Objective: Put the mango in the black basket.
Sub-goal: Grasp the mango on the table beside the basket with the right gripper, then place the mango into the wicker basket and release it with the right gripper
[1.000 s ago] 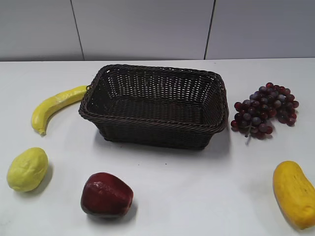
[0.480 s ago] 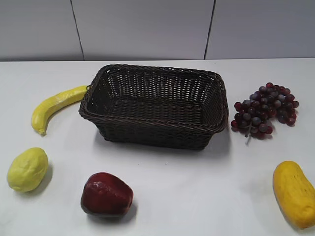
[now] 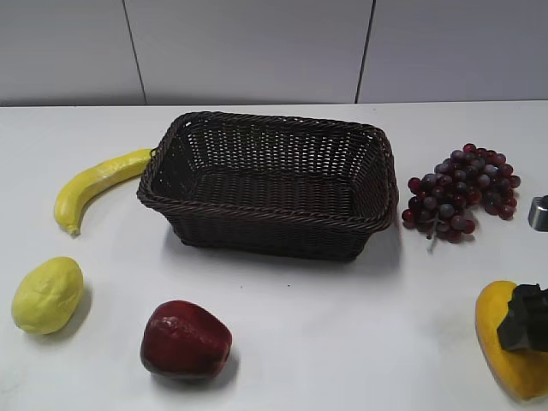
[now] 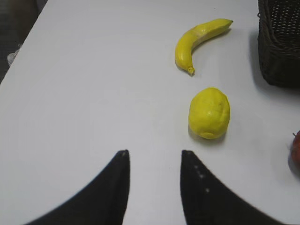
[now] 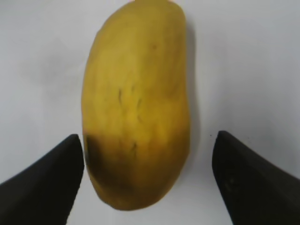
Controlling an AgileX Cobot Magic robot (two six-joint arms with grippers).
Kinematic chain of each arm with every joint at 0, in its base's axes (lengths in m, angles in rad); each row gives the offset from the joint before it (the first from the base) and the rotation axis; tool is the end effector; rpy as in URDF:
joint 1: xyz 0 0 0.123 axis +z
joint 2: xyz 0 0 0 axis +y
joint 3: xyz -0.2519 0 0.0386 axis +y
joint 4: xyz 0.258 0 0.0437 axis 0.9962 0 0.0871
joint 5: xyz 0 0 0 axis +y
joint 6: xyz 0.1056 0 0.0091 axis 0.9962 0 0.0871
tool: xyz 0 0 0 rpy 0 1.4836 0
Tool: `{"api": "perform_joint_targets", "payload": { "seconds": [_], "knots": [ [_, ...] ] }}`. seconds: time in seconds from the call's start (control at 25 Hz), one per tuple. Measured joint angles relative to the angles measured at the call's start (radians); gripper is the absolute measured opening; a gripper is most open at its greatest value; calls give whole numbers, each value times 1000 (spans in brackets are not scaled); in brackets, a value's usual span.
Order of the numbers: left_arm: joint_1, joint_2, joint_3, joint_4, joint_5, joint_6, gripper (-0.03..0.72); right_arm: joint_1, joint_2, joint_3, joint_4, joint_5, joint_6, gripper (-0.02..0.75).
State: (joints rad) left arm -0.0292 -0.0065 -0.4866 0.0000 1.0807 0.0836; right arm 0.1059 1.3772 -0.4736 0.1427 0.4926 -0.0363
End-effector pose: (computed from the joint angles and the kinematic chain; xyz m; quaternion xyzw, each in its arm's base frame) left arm 0.0473 -0.0014 0.2696 0.0485 0.8588 0.0139 0.5098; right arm 0.2091 0.0294 0.0999 -0.0125 0.9905 0.0461 0.1287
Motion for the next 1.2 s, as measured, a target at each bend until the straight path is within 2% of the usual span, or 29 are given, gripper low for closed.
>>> {"api": "perform_joint_targets", "payload": {
  "seconds": [0.28, 0.56, 0.68, 0.8, 1.0, 1.2],
  "knots": [
    [0, 0, 0, 0, 0, 0, 272, 0, 73, -5, 24, -67, 0, 648],
    [0, 0, 0, 0, 0, 0, 272, 0, 109, -5, 34, -92, -1, 574],
    [0, 0, 0, 0, 0, 0, 272, 0, 111, -16, 34, -94, -1, 574],
    [0, 0, 0, 0, 0, 0, 272, 0, 112, -69, 34, -25, -2, 573],
    [0, 0, 0, 0, 0, 0, 272, 0, 104, -258, 38, 203, -11, 571],
    [0, 0, 0, 0, 0, 0, 272, 1, 78, -504, 166, 355, -95, 571]
  ]
}}
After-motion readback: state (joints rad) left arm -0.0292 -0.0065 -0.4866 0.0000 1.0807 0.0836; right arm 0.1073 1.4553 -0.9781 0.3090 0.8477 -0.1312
